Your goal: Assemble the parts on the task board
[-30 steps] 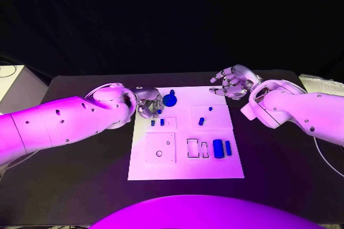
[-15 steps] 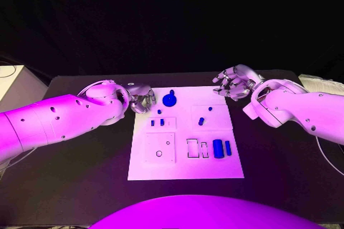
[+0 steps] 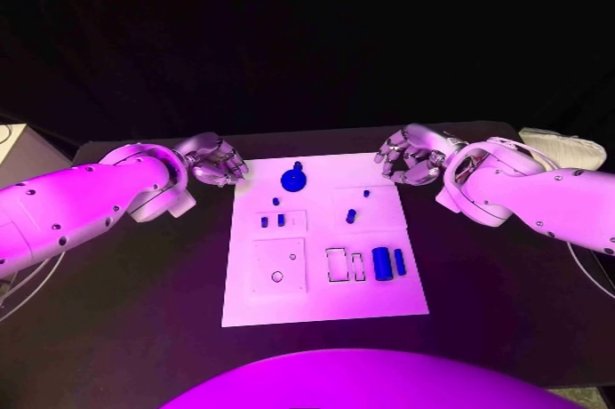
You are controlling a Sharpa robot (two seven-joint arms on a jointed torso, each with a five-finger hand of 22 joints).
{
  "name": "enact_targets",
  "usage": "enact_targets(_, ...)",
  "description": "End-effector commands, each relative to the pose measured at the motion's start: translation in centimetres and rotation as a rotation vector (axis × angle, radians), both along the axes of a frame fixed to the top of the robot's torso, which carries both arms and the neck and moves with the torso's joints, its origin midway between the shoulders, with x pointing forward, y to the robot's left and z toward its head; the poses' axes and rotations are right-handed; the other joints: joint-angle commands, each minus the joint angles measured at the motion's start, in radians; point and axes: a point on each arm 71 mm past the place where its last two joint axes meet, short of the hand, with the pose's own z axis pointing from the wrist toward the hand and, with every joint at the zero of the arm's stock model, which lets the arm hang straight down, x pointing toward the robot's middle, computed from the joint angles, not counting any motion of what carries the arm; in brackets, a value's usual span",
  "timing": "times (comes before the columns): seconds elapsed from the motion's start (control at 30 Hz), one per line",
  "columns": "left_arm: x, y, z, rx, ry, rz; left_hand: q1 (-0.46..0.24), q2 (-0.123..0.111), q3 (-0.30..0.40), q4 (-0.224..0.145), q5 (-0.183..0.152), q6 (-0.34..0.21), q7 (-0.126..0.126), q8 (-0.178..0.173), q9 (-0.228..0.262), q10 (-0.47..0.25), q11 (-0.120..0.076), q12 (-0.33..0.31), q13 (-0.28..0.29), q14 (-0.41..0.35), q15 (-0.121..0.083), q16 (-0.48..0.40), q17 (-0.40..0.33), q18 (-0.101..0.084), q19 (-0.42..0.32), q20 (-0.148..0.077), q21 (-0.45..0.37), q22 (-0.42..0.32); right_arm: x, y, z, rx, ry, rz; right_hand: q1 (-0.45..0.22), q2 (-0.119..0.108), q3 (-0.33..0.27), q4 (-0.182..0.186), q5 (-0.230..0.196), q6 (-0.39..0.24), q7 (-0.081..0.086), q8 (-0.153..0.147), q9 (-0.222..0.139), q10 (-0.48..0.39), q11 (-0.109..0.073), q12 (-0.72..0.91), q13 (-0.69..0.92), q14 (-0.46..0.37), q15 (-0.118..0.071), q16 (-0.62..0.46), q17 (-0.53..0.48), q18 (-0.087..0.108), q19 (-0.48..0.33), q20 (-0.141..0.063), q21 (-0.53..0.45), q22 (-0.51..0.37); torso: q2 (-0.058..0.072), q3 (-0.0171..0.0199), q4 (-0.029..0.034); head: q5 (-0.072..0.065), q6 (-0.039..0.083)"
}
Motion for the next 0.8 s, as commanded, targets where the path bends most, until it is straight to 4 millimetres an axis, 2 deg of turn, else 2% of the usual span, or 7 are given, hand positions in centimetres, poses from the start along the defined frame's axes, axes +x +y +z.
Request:
enact_targets(0.03, -0.8, -1.3, 0.8, -0.438, 0.140, -0.082, -0.003, 0.002, -0.036, 0.014, 0.001, -0.015, 0.003, 0.003, 0.006, -0.012, 0.005, -0.008, -0.018, -0.032, 0.008, -0.053, -0.025, 0.014, -0.005, 0.008, -0.073, -0.051, -0.6, 1.1, -0.7, -0.195, -0.080, 0.101, -0.016, -0.002, 0.001, -0.008, -0.007, 0.005, -0.001, -0.009, 0.001, 0.010, 0.002, -0.018, -0.017, 0.009, 0.000, 0.006, 0.001, 0.006, 0.007, -0.001, 0.005, 0.003, 0.000, -0.0015, 0.0018, -0.017, 0.013)
enact_targets(0.13, -1.1, -1.2, 1.4, -0.575, 0.151, -0.075, 0.008, 0.009, -0.049, 0.021, 0.001, -0.012, 0.001, 0.012, 0.011, -0.012, 0.009, -0.023, -0.042, -0.048, 0.012, -0.115, -0.055, 0.013, -0.004, 0.014, -0.134, -0.093, -0.9, 1.9, -1.5, -0.239, -0.098, 0.121, -0.028, -0.005, -0.001, -0.010, -0.007, 0.007, 0.000, -0.014, 0.001, 0.011, 0.005, -0.036, -0.033, 0.011, 0.002, 0.007, 0.002, 0.005, 0.008, -0.001, 0.006, 0.006, -0.001, -0.0006, 0.0020, -0.021, 0.021)
enact_targets(0.3, -1.3, -0.8, 1.9, -0.701, 0.142, -0.044, 0.026, 0.020, -0.046, 0.015, 0.003, 0.000, -0.001, 0.017, 0.014, 0.005, 0.006, -0.035, -0.061, -0.042, 0.010, -0.162, -0.078, 0.014, 0.007, 0.011, -0.159, -0.112, -1.4, 3.0, -2.7, -0.282, -0.115, 0.136, -0.039, -0.006, -0.003, -0.015, -0.006, 0.007, 0.003, -0.022, 0.000, 0.008, 0.009, -0.060, -0.055, 0.014, 0.005, 0.009, 0.004, 0.004, 0.011, 0.001, 0.008, 0.009, 0.002, 0.0000, 0.0041, -0.025, 0.033)
enact_targets(0.5, -1.6, -0.4, 2.2, -0.751, 0.134, -0.024, 0.034, 0.026, -0.044, 0.010, 0.003, 0.007, -0.001, 0.018, 0.014, 0.024, 0.003, -0.045, -0.073, -0.023, 0.006, -0.187, -0.089, 0.014, 0.019, 0.006, -0.164, -0.118, -1.6, 3.8, -3.3, -0.317, -0.126, 0.137, -0.047, -0.008, -0.005, -0.020, -0.006, 0.010, 0.004, -0.026, 0.000, 0.007, 0.011, -0.076, -0.071, 0.018, 0.008, 0.013, 0.009, 0.004, 0.014, 0.002, 0.012, 0.013, 0.002, -0.0025, 0.0044, -0.021, 0.036)
enact_targets(0.8, -1.7, -0.2, 2.3, -0.762, 0.124, -0.009, 0.036, 0.026, -0.046, 0.008, 0.003, 0.005, 0.003, 0.015, 0.013, 0.027, 0.005, -0.050, -0.078, -0.017, 0.006, -0.194, -0.092, 0.014, 0.023, 0.005, -0.165, -0.119, -1.6, 4.8, -3.7, -0.338, -0.137, 0.131, -0.059, -0.004, -0.005, -0.019, 0.002, 0.014, 0.004, -0.031, 0.001, 0.012, 0.011, -0.089, -0.086, 0.024, 0.008, 0.021, 0.019, 0.002, 0.020, 0.002, 0.020, 0.019, 0.001, -0.0018, 0.0032, -0.017, 0.033)
